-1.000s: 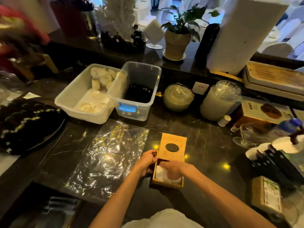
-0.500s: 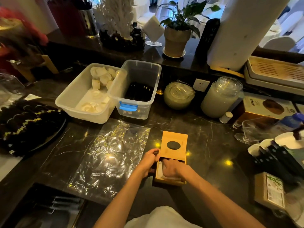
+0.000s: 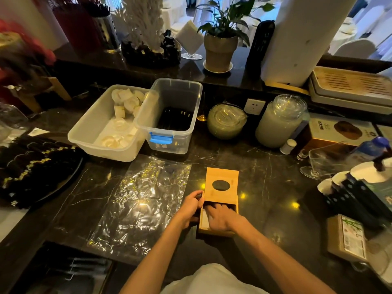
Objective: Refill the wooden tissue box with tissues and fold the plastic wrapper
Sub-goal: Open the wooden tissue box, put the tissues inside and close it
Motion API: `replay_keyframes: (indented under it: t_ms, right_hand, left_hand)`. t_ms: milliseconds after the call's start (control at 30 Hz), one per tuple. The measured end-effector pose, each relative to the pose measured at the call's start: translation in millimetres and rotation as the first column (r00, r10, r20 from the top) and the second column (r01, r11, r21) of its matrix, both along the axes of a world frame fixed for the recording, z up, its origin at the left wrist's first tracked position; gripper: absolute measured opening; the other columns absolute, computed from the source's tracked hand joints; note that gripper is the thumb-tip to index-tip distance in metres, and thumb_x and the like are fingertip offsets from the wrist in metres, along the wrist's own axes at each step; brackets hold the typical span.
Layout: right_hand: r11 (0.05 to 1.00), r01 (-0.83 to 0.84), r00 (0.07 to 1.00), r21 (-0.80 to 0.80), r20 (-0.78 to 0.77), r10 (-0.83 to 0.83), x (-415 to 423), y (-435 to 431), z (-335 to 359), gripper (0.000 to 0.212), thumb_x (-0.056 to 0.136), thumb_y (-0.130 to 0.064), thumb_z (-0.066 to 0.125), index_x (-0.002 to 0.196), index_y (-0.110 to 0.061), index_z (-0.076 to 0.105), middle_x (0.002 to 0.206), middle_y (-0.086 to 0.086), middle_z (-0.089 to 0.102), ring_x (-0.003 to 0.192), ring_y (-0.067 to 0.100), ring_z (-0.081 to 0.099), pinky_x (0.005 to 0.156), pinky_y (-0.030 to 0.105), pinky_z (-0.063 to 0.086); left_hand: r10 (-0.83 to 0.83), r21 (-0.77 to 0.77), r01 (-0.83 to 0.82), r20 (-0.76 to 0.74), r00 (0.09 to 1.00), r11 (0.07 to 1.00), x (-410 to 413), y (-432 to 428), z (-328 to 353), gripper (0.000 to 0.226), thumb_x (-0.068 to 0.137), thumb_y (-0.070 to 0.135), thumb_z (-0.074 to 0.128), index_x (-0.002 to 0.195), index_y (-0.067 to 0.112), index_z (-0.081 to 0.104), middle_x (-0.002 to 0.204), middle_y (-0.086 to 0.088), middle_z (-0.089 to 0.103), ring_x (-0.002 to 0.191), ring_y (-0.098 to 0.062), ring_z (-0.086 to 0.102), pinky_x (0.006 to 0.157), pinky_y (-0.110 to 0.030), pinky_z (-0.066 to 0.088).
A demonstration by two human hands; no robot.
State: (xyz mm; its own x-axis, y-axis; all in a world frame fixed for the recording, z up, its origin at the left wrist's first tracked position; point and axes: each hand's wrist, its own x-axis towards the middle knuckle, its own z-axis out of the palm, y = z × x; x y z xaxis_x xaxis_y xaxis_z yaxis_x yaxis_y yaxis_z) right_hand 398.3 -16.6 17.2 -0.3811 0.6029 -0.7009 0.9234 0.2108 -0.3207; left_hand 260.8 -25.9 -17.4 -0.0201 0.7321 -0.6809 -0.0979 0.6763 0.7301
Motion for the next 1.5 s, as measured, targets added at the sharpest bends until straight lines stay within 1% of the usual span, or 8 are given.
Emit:
replay_keyframes:
  t_ms: [133, 267, 400, 467, 800, 1133, 1300, 1500]
  right_hand:
    - [0.994, 0.004, 0.99, 0.106, -0.139, 0.011, 14.4, -3.9, 5.7, 0.052, 0.092, -0.014, 0.051, 0.143, -0.02, 0.046, 0.145, 0.008, 0.048, 0.131, 0.03, 0.047, 0.106, 0.04, 0.04]
    - [0.721, 0.609, 0.732, 0.33, -0.584, -0.351, 39.7, -12.2, 3.5, 0.025, 0.097, -0.02, 0.052, 0.115, -0.033, 0.062, 0.119, -0.007, 0.062, 0.114, 0.012, 0.057, 0.099, 0.036, 0.05]
    - [0.49, 0.693, 0.076, -0.529, -0.622, -0.78, 57.7, -6.3, -6.2, 0.057, 0.096, -0.056, 0.04, 0.148, -0.035, 0.033, 0.153, -0.002, 0.043, 0.139, 0.02, 0.043, 0.108, 0.049, 0.041]
    - [0.419, 0.5, -0.048, -0.758, -0.507, -0.861, 59.7, -7.8, -12.2, 0.057, 0.089, -0.067, 0.031, 0.139, -0.04, 0.043, 0.131, -0.007, 0.066, 0.121, 0.015, 0.062, 0.089, 0.036, 0.056]
    - [0.353, 0.499, -0.117, -0.791, -0.465, -0.878, 64.1, -13.4, -31.6, 0.068, 0.089, -0.071, 0.026, 0.151, -0.045, 0.016, 0.152, -0.004, 0.043, 0.138, 0.022, 0.044, 0.115, 0.053, 0.032]
    - [0.353, 0.453, -0.161, -0.819, -0.465, -0.871, 75.0, -16.1, -37.5, 0.041, 0.093, -0.05, 0.049, 0.118, -0.021, 0.064, 0.133, 0.021, 0.059, 0.119, 0.036, 0.062, 0.095, 0.052, 0.053]
    - [0.473, 0.541, -0.036, -0.695, -0.581, -0.813, 67.8, -16.7, -41.6, 0.081, 0.097, -0.004, 0.052, 0.142, -0.062, 0.019, 0.15, 0.005, 0.04, 0.124, 0.023, 0.056, 0.087, 0.039, 0.058]
    - [0.442, 0.609, 0.01, -0.659, -0.551, -0.834, 62.8, -24.0, -37.6, 0.077, 0.1, -0.013, 0.05, 0.152, -0.048, 0.005, 0.158, 0.004, 0.03, 0.123, 0.019, 0.054, 0.08, 0.03, 0.06]
  left_hand:
    - [-0.012, 0.049, 0.013, -0.005, 1.0, 0.999, 1.2, -3.2, 1.5, 0.042, 0.099, 0.01, 0.041, 0.137, 0.025, 0.048, 0.128, -0.002, 0.061, 0.098, -0.015, 0.061, 0.073, -0.035, 0.053]
    - [0.001, 0.143, -0.009, 0.061, 0.998, 0.99, 4.4, -9.8, 1.3, 0.041, 0.102, 0.027, 0.041, 0.142, 0.032, 0.042, 0.129, -0.001, 0.061, 0.113, -0.016, 0.06, 0.086, -0.033, 0.052]
    - [-0.048, 0.191, 0.021, 0.137, 0.989, 0.981, 10.0, -10.2, 9.0, 0.033, 0.099, 0.048, 0.032, 0.124, 0.053, 0.053, 0.12, 0.015, 0.068, 0.117, -0.007, 0.06, 0.094, -0.034, 0.048]
    - [-0.055, 0.185, 0.013, 0.225, 0.973, 0.983, 13.0, -10.6, 7.7, 0.035, 0.099, 0.051, 0.03, 0.116, 0.052, 0.06, 0.122, 0.008, 0.07, 0.113, -0.012, 0.065, 0.087, -0.03, 0.054]
    - [-0.074, 0.183, 0.023, 0.279, 0.957, 0.983, 16.7, -9.3, 8.3, 0.038, 0.099, 0.054, 0.024, 0.112, 0.058, 0.06, 0.119, 0.008, 0.071, 0.109, -0.014, 0.068, 0.076, -0.026, 0.059]
    - [-0.024, 0.216, -0.037, 0.274, 0.961, 0.976, 6.9, -19.3, -2.4, 0.045, 0.094, 0.051, 0.044, 0.103, 0.016, 0.071, 0.145, 0.018, 0.037, 0.12, 0.005, 0.048, 0.086, -0.02, 0.05]
    - [-0.104, 0.285, 0.03, 0.249, 0.963, 0.958, 5.2, -21.2, -9.9, 0.064, 0.09, 0.002, 0.059, 0.138, 0.044, 0.045, 0.143, 0.006, 0.047, 0.118, -0.015, 0.061, 0.084, -0.029, 0.056]
    - [-0.044, 0.21, 0.007, 0.171, 0.984, 0.978, 10.3, -23.0, -6.0, 0.081, 0.094, 0.005, 0.056, 0.15, 0.043, 0.012, 0.156, 0.01, 0.024, 0.138, -0.021, 0.039, 0.102, -0.04, 0.05]
